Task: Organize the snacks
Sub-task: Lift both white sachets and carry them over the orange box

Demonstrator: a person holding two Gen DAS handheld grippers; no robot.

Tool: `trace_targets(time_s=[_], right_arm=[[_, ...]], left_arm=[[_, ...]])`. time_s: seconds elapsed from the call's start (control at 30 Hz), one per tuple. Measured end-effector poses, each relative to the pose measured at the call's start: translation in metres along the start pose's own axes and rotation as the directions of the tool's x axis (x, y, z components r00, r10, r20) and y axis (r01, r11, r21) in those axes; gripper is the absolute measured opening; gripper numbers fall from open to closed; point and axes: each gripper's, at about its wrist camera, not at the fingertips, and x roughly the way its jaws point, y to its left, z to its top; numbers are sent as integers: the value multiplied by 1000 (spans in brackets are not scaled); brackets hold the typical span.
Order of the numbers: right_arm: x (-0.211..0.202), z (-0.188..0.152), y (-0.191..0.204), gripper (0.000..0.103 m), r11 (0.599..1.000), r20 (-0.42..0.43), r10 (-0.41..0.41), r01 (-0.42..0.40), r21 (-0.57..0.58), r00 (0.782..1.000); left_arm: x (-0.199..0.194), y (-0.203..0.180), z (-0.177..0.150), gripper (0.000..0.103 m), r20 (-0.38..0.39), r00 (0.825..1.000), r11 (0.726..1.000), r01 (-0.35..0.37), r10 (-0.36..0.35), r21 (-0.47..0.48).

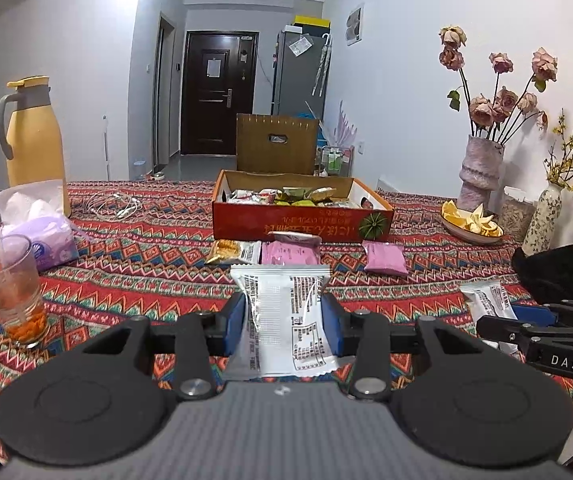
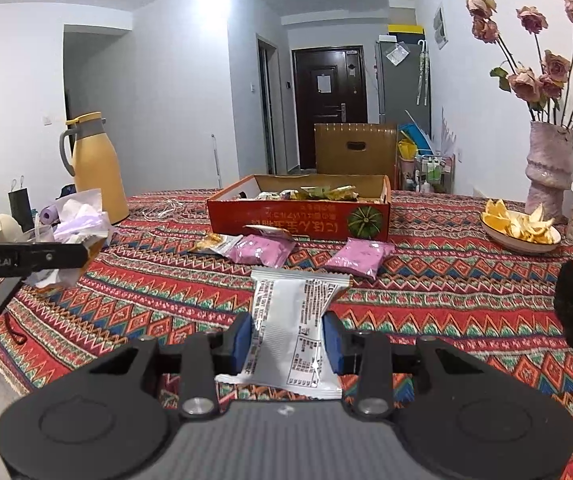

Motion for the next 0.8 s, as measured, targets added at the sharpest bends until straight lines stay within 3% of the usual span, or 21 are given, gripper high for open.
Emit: trace_targets(time_s=[0.17,0.4,0.57,0.8], right_arm=[[20,19,-5,38,1000,11,18,-18,-7,1000],[60,76,-10,38,997,60,39,-35,-69,997],[108,117,-22,38,994,73,62,-55,-92,995],[212,165,-39,38,990,13,102,-100,-95,995]], left_arm=[[21,5,20,41,22,1000,1000,20,-20,12],[76,19,65,41,55,996,998,65,-66,22],[138,33,103,41,48,996,997,68,-70,31],[254,40,153,41,-46,994,995,99,-100,-19]])
